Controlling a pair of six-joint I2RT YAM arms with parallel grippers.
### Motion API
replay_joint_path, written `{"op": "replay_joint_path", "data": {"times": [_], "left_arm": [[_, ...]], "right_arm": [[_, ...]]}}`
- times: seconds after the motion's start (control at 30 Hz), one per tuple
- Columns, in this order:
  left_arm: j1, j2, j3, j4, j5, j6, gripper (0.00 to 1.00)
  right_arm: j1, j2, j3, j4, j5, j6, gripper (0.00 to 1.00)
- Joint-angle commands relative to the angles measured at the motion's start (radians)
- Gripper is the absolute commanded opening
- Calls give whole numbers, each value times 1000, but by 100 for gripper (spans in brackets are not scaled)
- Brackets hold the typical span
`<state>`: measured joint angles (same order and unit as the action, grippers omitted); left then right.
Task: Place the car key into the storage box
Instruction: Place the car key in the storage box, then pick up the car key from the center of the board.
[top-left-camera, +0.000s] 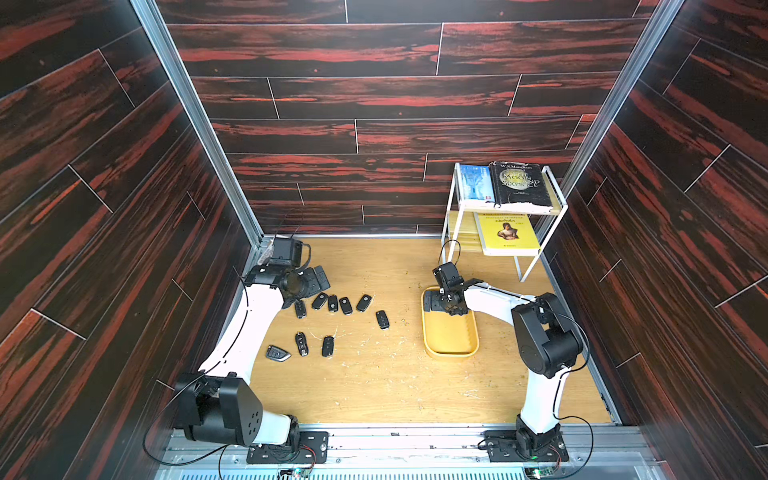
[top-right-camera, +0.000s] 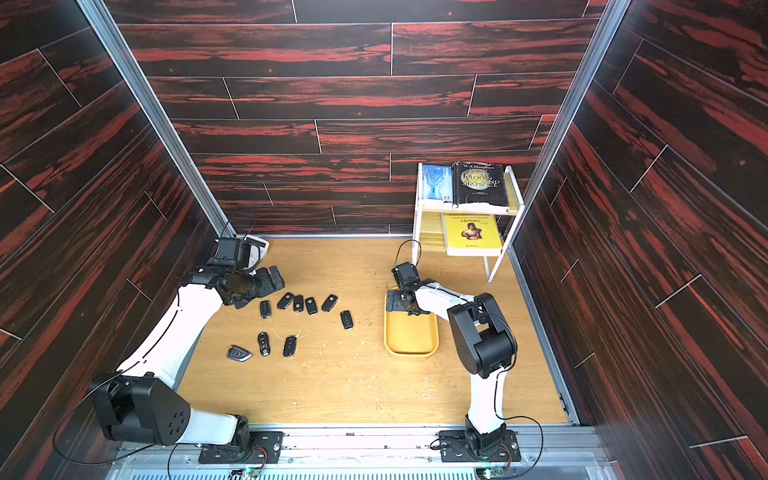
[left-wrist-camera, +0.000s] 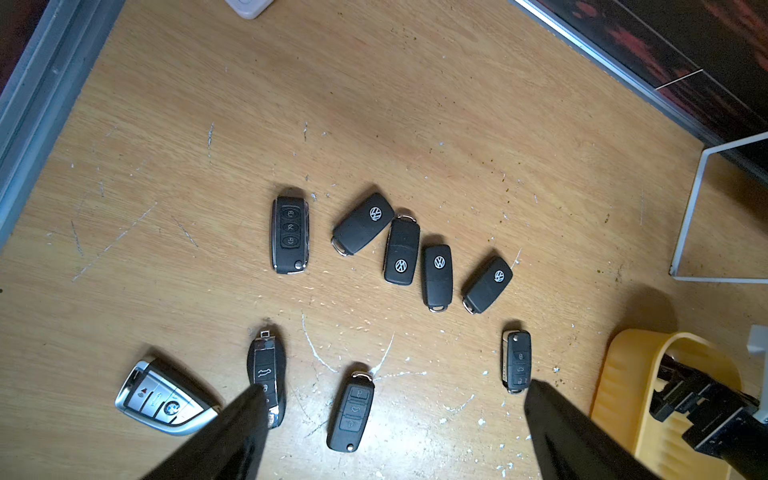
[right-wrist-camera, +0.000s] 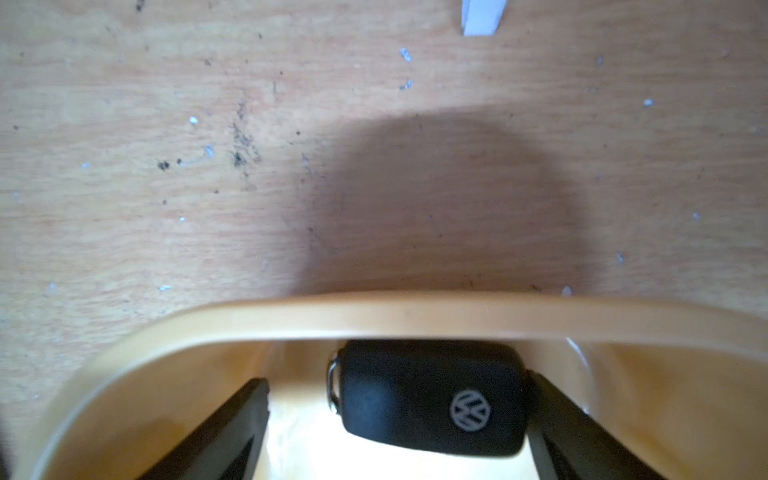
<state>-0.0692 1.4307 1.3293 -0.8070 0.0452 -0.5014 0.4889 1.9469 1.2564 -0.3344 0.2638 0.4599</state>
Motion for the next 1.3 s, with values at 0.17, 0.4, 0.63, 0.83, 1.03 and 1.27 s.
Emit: {"op": "replay_joint_path", "data": {"times": [0.17,0.4,0.63,0.83,1.03,1.27], "left_arm": [[5,-62,-33,58,-10,34,100],[6,-111,-112,190,13,37,97],[5,-151,-176,299,-66,150,97],[13,-26,-81,122,-233,176,98],[38,276,171,-211,-220,95,90],[47,422,278,-255,-287,77,97]], "right_arm": [[14,-29,11,9,8,-3,99],[22,-123,-19,-37,25,2,98],[42,-315,-90,-99,29,-12,99],[93,-494,-118,-133,-20,-49,99],[144,-622,-112,-173,-56,-90,98],[158,-734,-178,-172,-83,-116,99]]}}
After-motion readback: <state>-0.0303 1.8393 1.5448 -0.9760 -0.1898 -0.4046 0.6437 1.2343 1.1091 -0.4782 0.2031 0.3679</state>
